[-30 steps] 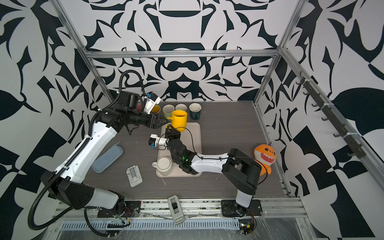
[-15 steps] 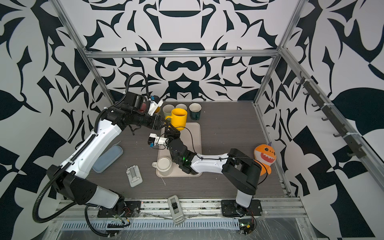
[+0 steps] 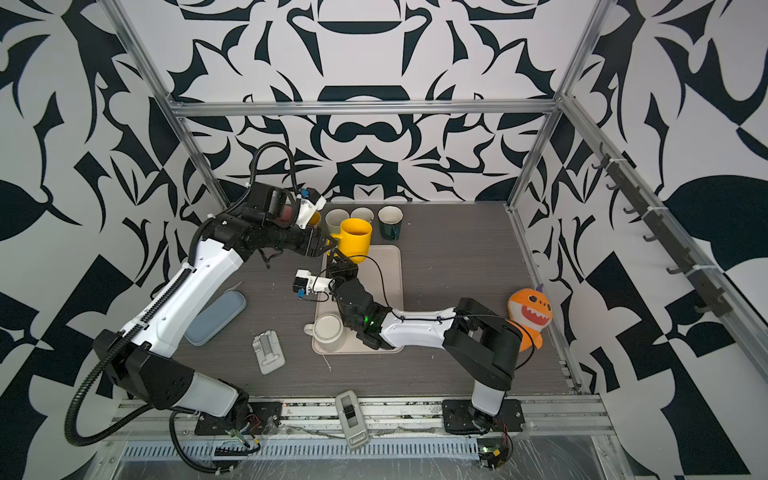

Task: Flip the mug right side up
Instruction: 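Move the left gripper to the yellow mug while the right gripper holds it up, then close the left gripper on the yellow mug's handle beside the right gripper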

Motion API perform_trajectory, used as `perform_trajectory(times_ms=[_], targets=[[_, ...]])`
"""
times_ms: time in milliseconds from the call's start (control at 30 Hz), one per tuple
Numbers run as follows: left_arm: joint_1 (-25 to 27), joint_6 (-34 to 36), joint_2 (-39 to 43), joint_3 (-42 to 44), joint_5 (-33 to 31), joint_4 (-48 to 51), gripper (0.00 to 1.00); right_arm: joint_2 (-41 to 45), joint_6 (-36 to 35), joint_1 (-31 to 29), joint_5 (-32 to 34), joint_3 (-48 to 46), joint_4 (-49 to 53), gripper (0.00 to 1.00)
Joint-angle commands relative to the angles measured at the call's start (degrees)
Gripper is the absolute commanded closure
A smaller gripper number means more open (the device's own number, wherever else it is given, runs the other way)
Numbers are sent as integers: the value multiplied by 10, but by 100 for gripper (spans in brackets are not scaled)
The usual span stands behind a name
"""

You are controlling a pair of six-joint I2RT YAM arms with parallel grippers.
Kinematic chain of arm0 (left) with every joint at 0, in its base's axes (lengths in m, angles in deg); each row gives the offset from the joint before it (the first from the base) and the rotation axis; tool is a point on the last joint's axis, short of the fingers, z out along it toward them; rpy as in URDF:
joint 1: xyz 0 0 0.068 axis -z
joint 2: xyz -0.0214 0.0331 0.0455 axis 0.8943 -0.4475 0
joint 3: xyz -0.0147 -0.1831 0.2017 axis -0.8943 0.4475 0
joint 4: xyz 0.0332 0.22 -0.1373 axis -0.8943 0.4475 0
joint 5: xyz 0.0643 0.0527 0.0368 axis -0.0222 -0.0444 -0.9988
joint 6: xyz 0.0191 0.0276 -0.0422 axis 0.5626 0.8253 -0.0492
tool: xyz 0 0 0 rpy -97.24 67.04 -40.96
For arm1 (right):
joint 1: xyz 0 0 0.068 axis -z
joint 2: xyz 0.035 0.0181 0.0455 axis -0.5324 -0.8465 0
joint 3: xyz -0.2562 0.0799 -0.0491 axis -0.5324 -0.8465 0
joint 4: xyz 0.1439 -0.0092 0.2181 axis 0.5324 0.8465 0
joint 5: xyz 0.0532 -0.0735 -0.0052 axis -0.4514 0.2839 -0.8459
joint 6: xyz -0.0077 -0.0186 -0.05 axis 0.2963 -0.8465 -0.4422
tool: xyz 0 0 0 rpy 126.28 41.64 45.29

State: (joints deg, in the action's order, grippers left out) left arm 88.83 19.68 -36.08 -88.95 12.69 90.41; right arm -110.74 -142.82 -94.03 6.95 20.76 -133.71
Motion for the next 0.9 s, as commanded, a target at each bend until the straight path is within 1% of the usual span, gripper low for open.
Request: perform_trajectory(times_ms=[0,33,167,500,867], targets=[[1,-3,-9,3,26,4,48,10,-9,-4,-4,34,-75,100],[1,-5,-11,6,27,-11,49,9,-9,-5,-4,35,-75,100],[1,-7,-12,10,29,-13,53,9,-10,-5,-5,36,-80,100],[2,-5,-16,20,29,-3,55,7,-10,-5,-7,37,-89,100],[1,-5,-18,21,32,-7,66,2,-12,-6,-10,41,-91,100]])
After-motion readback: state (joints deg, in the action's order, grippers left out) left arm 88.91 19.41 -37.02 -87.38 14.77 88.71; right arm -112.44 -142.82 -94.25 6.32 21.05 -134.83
